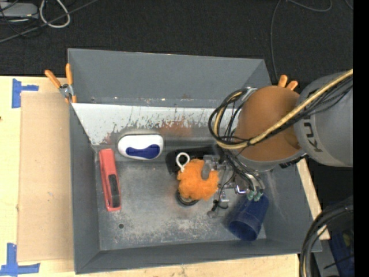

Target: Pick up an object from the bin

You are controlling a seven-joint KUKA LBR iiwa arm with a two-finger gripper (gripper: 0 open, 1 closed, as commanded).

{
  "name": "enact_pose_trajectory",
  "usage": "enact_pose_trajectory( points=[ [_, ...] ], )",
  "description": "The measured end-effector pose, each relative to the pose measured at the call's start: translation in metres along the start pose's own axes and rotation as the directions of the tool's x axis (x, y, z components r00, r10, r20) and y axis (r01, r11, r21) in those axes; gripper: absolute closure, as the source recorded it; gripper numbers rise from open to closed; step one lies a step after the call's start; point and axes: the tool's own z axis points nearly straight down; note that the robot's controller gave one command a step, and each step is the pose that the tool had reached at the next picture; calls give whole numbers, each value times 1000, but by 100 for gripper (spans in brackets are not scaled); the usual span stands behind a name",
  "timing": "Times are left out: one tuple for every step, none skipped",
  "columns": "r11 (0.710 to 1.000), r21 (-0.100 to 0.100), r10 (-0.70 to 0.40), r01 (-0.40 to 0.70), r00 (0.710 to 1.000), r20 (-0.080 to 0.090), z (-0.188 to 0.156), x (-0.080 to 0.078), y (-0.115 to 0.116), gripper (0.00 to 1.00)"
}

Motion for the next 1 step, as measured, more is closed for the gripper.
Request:
enact_pose_trajectory(
  points=[
    [999, 1, -47, 47, 999, 2, 14, -20, 1, 0]
  ],
)
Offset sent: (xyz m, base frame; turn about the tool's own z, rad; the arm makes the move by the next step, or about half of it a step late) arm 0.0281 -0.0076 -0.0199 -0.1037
